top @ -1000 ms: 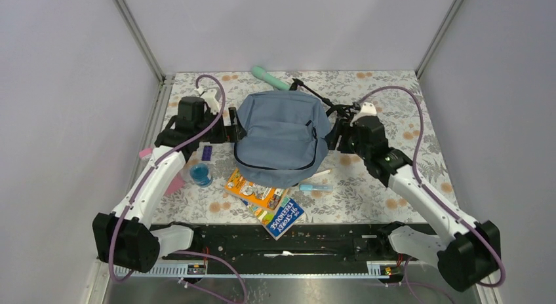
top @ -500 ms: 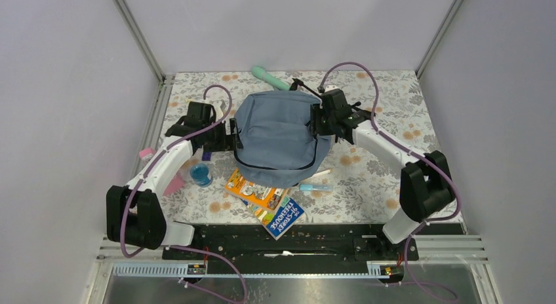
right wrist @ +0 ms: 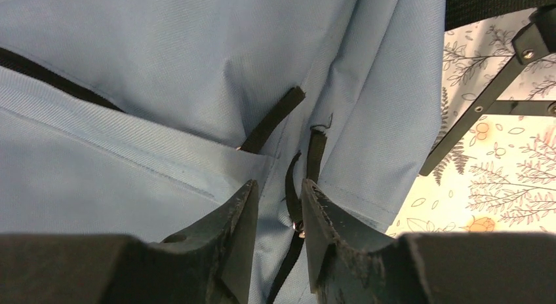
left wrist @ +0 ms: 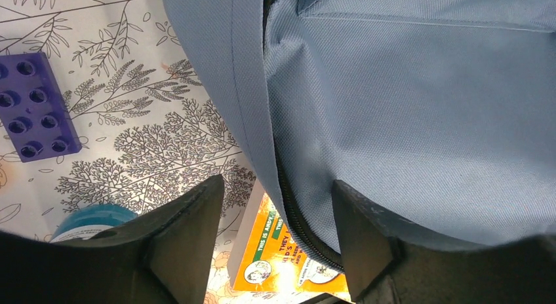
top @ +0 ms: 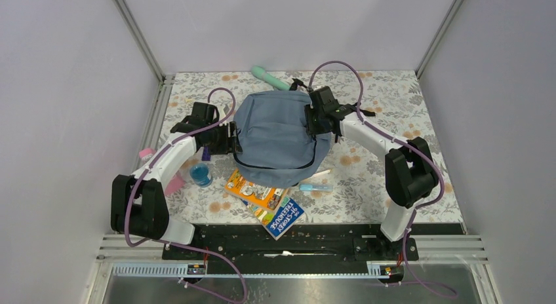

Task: Pack the student bag
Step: Unzip the student bag at the center of the board.

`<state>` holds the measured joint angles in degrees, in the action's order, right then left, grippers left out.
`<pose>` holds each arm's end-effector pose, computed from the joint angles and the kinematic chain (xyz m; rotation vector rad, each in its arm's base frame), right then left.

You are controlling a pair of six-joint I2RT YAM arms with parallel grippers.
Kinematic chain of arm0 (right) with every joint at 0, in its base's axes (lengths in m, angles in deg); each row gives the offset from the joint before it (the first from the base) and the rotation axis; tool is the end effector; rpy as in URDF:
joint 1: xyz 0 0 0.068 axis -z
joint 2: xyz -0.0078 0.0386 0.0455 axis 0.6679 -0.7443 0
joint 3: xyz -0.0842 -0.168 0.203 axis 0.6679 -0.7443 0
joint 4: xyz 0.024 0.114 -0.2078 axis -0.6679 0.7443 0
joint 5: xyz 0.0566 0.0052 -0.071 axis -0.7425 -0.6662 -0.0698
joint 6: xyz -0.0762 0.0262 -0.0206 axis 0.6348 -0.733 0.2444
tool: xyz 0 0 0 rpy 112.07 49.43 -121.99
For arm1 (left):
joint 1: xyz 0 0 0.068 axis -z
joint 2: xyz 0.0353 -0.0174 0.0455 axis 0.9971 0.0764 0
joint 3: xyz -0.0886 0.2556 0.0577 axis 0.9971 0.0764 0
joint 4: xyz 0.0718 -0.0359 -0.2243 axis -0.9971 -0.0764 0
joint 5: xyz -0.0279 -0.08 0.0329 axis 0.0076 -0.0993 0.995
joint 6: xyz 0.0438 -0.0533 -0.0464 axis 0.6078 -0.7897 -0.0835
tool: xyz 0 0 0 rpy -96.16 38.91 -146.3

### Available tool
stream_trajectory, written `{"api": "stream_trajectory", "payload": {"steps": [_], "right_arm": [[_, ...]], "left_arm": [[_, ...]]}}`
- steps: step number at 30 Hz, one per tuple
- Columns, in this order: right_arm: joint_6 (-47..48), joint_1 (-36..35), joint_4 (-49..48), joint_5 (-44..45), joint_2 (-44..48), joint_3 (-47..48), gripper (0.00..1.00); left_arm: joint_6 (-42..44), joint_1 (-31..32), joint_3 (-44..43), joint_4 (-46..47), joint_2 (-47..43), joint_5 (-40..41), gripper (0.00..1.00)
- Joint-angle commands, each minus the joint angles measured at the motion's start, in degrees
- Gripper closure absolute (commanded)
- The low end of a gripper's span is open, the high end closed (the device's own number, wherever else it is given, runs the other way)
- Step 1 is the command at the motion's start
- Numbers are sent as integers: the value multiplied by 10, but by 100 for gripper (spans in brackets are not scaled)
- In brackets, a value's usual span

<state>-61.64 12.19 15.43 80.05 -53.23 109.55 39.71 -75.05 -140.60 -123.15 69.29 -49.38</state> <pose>0.3555 0.1967 0.2343 -0.2844 2.3567 0.2853 0.2756 -0.0722 0.2246 0.0227 2.6027 -0.5271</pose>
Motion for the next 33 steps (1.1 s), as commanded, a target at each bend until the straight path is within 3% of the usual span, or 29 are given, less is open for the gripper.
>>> {"api": "stream_trajectory", "payload": {"steps": [1,8,22,33], "right_arm": [[18,-8,16,39,-18,30,64],[14,-8,20,86,-8,12,66],[18,-10,20,39,-30,42,67],[15,-13,18,49,-53,55,69]], "left_arm": [[6,-1,-26,8,2,-12,39],[6,-2,-26,9,4,-16,46],[6,-1,-25,8,6,-19,50],[6,-1,-25,8,6,-21,56]]}}
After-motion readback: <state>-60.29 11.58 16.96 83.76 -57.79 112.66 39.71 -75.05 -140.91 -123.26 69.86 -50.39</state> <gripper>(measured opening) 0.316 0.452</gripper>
